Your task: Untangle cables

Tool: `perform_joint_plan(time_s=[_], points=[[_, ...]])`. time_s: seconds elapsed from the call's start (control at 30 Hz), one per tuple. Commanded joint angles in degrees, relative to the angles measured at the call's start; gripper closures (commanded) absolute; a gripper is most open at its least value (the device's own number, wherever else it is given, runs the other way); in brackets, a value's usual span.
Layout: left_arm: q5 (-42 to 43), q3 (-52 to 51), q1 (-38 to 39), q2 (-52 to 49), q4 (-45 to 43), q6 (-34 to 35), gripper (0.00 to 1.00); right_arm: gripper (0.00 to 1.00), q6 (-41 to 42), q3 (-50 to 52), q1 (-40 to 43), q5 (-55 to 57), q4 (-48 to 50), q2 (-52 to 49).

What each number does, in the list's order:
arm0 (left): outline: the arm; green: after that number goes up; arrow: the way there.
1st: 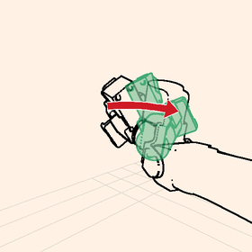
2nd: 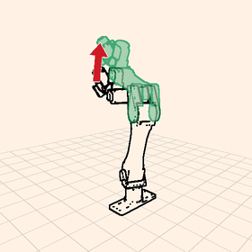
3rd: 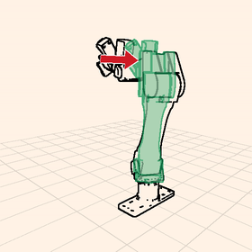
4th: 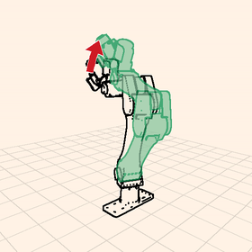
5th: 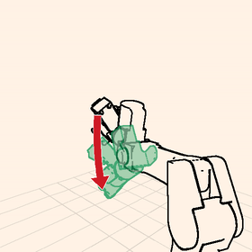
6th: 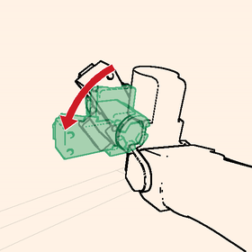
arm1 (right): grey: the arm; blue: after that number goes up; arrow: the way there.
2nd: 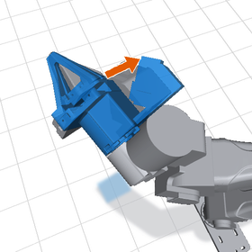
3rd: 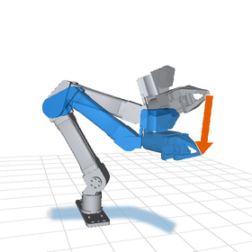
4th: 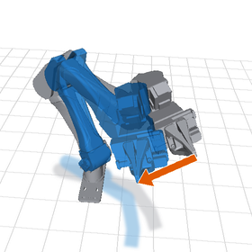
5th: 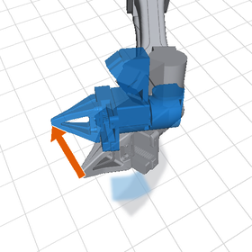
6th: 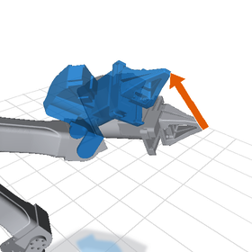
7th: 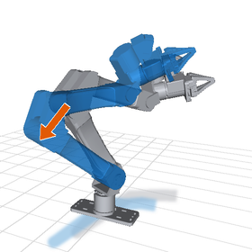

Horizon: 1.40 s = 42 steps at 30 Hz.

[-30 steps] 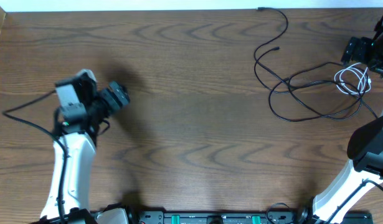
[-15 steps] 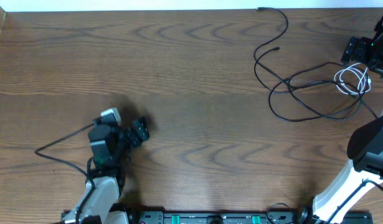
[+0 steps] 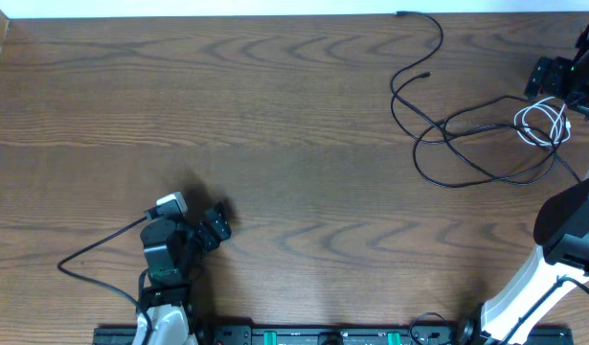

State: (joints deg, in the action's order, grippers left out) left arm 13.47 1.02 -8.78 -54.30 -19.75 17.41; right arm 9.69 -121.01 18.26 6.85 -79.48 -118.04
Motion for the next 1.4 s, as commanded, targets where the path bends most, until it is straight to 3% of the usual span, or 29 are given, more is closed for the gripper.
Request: perform_joint_plan(time_s=[0.0, 0.17, 0.7, 1.37], points=[[-0.72, -0.79, 0.13, 7.89, 7.87, -0.7, 0.02, 0.01, 0.55, 0.09, 0.02, -0.13, -0.02, 0.07], [-0.7, -0.79, 0.13, 24.2, 23.28, -0.87, 0.02, 0.01, 0.55, 0.09, 0.02, -0.13, -0.02, 0.07], [-0.92, -0.79, 2.27, 53.59, 22.95, -9.49, 0.02, 0.01, 0.55, 0.09, 0.04, -0.13, -0.02, 0.07], [-3.02, -0.79, 5.38, 54.07, 22.95, -13.11, 0.02, 0.01, 0.55, 0.09, 0.02, -0.13, -0.02, 0.07]])
